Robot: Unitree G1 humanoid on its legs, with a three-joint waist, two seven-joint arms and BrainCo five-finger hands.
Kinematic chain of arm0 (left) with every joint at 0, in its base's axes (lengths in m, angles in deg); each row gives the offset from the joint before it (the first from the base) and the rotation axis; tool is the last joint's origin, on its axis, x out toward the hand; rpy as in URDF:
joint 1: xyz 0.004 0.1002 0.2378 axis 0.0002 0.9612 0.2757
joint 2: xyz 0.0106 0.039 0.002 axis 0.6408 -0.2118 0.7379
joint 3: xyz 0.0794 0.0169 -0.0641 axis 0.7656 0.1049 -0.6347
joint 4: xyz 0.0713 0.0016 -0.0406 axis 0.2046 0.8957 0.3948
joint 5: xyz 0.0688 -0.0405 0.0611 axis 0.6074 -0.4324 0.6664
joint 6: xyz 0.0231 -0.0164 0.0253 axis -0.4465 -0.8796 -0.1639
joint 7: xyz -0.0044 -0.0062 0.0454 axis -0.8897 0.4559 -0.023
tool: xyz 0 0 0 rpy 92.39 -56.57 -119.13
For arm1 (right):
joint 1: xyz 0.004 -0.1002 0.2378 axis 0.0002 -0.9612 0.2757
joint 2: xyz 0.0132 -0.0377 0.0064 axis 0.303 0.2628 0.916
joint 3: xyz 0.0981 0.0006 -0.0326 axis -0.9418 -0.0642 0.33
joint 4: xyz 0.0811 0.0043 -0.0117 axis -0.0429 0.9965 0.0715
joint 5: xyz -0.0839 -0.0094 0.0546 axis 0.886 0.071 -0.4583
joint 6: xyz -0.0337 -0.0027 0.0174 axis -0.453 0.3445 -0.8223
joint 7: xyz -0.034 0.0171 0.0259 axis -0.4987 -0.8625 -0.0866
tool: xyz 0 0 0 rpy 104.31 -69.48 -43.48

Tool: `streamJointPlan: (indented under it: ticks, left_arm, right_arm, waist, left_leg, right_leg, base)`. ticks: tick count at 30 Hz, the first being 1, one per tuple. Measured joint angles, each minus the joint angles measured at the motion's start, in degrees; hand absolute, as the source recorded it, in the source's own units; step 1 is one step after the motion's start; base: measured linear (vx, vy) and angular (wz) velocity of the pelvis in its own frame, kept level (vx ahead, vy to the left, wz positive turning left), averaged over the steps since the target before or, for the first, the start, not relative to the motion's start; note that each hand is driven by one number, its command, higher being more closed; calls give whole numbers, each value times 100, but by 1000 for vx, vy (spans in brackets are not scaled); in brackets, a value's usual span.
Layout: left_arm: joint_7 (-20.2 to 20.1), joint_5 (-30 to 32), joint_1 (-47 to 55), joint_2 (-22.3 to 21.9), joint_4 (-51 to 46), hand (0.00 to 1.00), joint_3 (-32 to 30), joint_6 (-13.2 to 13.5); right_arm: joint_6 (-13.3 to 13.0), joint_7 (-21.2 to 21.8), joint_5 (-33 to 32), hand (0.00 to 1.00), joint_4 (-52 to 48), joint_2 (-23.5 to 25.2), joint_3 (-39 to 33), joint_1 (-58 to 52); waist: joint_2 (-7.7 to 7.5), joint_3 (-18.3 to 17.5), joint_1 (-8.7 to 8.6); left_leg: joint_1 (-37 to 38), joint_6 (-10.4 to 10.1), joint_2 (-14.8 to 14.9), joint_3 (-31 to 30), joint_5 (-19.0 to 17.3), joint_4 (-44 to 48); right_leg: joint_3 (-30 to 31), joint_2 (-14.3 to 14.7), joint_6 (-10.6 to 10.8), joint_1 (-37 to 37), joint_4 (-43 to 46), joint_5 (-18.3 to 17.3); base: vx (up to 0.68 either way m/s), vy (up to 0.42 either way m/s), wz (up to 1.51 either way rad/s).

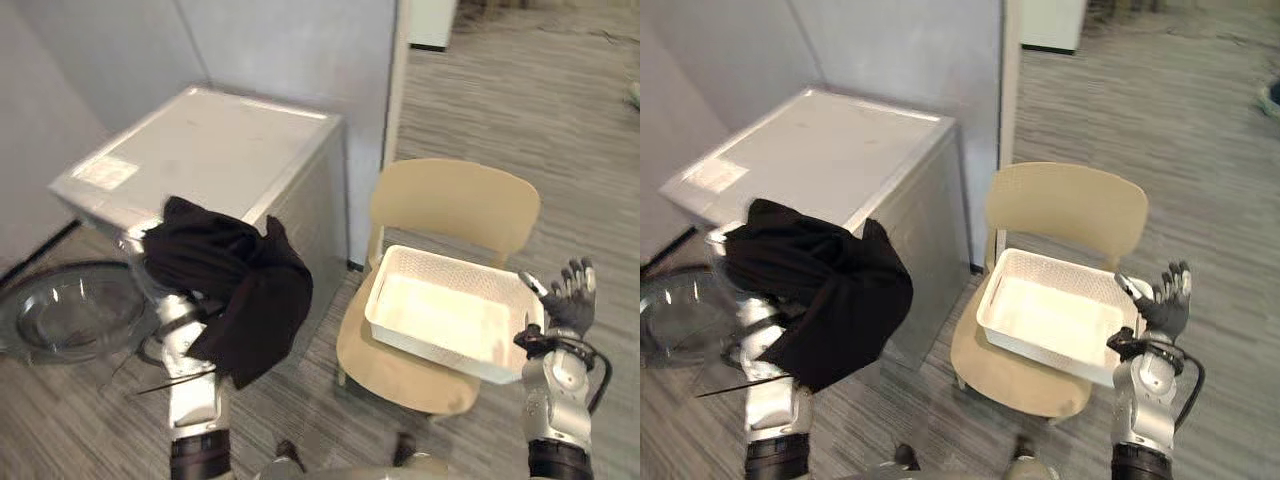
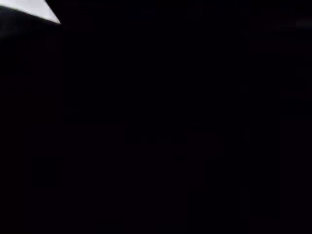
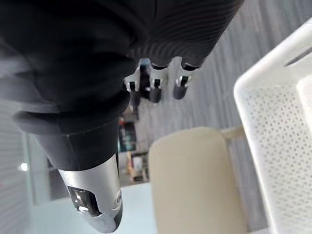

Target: Pick up the laundry basket with both hands and put the clothes into the washing machine.

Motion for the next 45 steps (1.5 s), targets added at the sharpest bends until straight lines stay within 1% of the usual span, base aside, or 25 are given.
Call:
streamJointPlan:
  ticks: [2,3,5,7,9,10,11,12,13,15,17,19,21,25,26,27,28,31,32,33,34,36,39,42,45]
  left_arm:
    - [-98,-79,136,-70,-25,100,65,0]
    - [-138,-80,172,-153,-35,100,79,1]
    - [-244,-99,219,-180,-32,100,92,-1]
    - [-359,-141,596,-208,-32,100,0,-22]
    - [-437,-198,795,-230,-25,100,2,-31]
    - [-506,-216,905,-224,-22,100,120,-62]
    - [-578,-291,1034,-209,-53,100,305,-62]
    - [-619,-318,1090,-192,-73,100,358,-59]
    - [-689,-382,1158,-85,-103,100,531,-60]
    - [-829,-422,1210,108,-144,100,786,-64]
    - [-887,-451,1211,207,-143,100,1055,-94]
    - [-981,-460,1187,208,-128,100,1354,-181]
    - [-1196,-518,1028,194,204,100,1886,-178]
    - [-1342,-641,794,115,539,100,2031,-175]
    - [-1335,-713,759,147,581,100,1988,-169]
    - [-1326,-747,723,215,656,100,1979,-169]
    - [-1319,-747,726,212,752,100,1980,-181]
    - [-1312,-742,702,101,797,100,2107,-179]
    - [-1297,-743,709,22,793,100,2113,-178]
    - [-1269,-751,719,-132,731,100,2102,-176]
    - [-1280,-754,789,-135,649,100,2040,-168]
    - [-1272,-758,925,-144,551,100,1962,-152]
    - [-1233,-779,992,-153,534,100,1893,-167]
    - [-1248,-867,995,-153,590,100,1878,-170]
    - [-1355,-863,1134,-155,734,100,1867,-184]
  right_arm:
    - [114,-74,122,0,228,-13,-232,-158]
    - [229,-93,314,0,362,-46,-416,-309]
    - [324,-102,599,0,638,-44,-696,-369]
    - [674,-83,1197,0,1105,-22,-1008,-556]
    - [862,-74,1653,0,1289,-51,-1261,-733]
    - [1026,-48,1955,0,1418,-30,-1368,-975]
    - [1123,37,2149,0,1581,79,-1364,-1257]
    - [1131,78,2171,0,1643,222,-1379,-1372]
    - [1118,210,2167,0,1988,621,-1474,-1561]
    - [1106,397,2067,0,2701,954,-1712,-1701]
    - [1092,531,1825,0,3283,1184,-1854,-1830]
    - [1086,749,1520,0,3711,1400,-1878,-2021]
    - [1102,981,1301,0,4162,1486,-1803,-2284]
    - [1065,1052,997,0,4168,1466,-1378,-2345]
    - [1052,1055,969,0,4173,1432,-1047,-2283]
    - [1005,1051,980,0,4190,1413,-713,-2188]
    - [980,1044,985,0,4203,1349,-601,-2072]
    - [815,1042,1054,0,4085,1102,-120,-1710]
    - [789,1024,1059,0,3975,1033,3,-1683]
    - [713,1021,1079,0,3774,982,74,-1679]
    - [686,1019,1087,0,3632,934,165,-1668]
    - [811,844,1062,0,3660,889,282,-1716]
    - [925,666,1066,0,3636,890,570,-1902]
    - [980,640,1083,0,3545,872,852,-2028]
    - [912,636,1251,0,3399,877,1086,-2030]
  waist:
    - [51,-20,-37]
    - [171,-71,-39]
    - [221,-47,-31]
    - [-81,12,2]
    - [-133,46,-13]
    - [-174,152,-24]
    - [-122,169,-17]
    - [-76,230,-18]
    - [-301,266,14]
    - [-511,274,91]
    - [-660,305,127]
    - [-679,309,105]
    - [-645,289,-97]
    - [-475,296,-51]
    - [-515,252,-20]
    - [-641,229,-15]
    - [-514,240,-11]
    - [-388,164,-31]
    - [-329,172,-33]
    - [-178,200,-13]
    - [-141,176,140]
    - [-101,143,276]
    - [-235,156,281]
    - [-360,166,338]
    - [-509,155,418]
  left_leg:
    - [289,-281,139,179,-150,126]
    - [496,-673,171,179,-296,-269]
    - [599,-977,-24,123,-498,-750]
    - [495,-740,-594,-172,-548,-700]
    - [428,-485,-916,-427,-691,-552]
    - [459,-270,-1131,-638,-826,-394]
    - [570,-158,-1226,-891,-948,-265]
    - [609,-120,-1210,-1076,-1001,-210]
    - [678,70,-1226,-1318,-1129,-201]
    - [660,107,-1349,-1631,-1150,-219]
    - [546,149,-1538,-1960,-1168,-165]
    - [476,206,-1732,-2419,-1222,-68]
    - [475,190,-2010,-3264,-1262,-47]
    - [548,-67,-1829,-3840,-1621,217]
    - [637,-256,-1720,-3899,-1805,312]
    - [804,-408,-1654,-3845,-1981,379]
    - [908,-430,-1489,-3840,-1999,336]
    - [1022,-250,-1281,-3583,-1415,335]
    - [832,-337,-1210,-3516,-1201,859]
    - [397,-599,-920,-3332,-717,1941]
    - [63,-577,-568,-3080,25,2803]
    - [-246,-483,-253,-2974,920,3619]
    - [-998,-176,32,-2502,394,4427]
    - [-1119,-241,-18,-2438,-281,2986]
    - [-846,-361,-501,-3800,-492,893]
  right_leg:
    - [-438,-86,62,41,2,38]
    - [-838,-148,120,49,63,78]
    - [-1139,-334,186,51,243,119]
    - [-1388,-1096,259,121,821,109]
    - [-1388,-1670,200,103,1499,128]
    - [-1000,-2024,-151,88,2116,329]
    - [0,-2104,-451,-177,2866,527]
    - [547,-2005,-343,-416,3441,391]
    - [1619,-1367,100,-920,4935,-345]
    - [2085,-617,327,-1371,6066,-855]
    - [2227,-29,535,-1703,6370,-1164]
    - [2532,549,680,-1897,6140,-1419]
    - [3351,1066,718,-1824,4894,-1774]
    - [3802,1044,407,-1959,3224,-1755]
    - [3860,927,392,-1919,2541,-1430]
    - [3490,711,453,-1754,2245,-524]
    - [3341,814,352,-1675,2316,-629]
    - [3040,861,189,-1467,2387,-1085]
    - [2926,876,108,-1320,2336,-1218]
    - [2807,1045,14,-1033,2224,-1319]
    - [2843,1274,-116,-818,2170,-1403]
    - [2960,1504,-285,-477,2076,-1529]
    - [3167,1539,-365,-2,1774,-1536]
    - [3689,1532,-326,280,1532,-1429]
    - [4639,1547,-82,400,1555,-1484]
  base:
    - [-102,196,135]
    - [-115,253,123]
    - [-115,331,116]
    - [-115,414,117]
    - [-47,354,103]
    - [-27,439,115]
    - [-3,304,111]
    - [19,263,112]
    - [32,61,90]
    - [70,43,94]
    - [135,-9,105]
    - [240,-65,132]
    - [343,-146,200]
    - [313,-187,94]
    - [434,-378,44]
    - [437,-374,33]
    - [423,-355,33]
    - [346,-294,37]
    - [392,-340,53]
    - [327,-303,9]
    - [255,-217,-20]
    - [294,-159,-44]
    - [351,-99,-31]
    - [297,57,-88]
    - [251,291,-144]
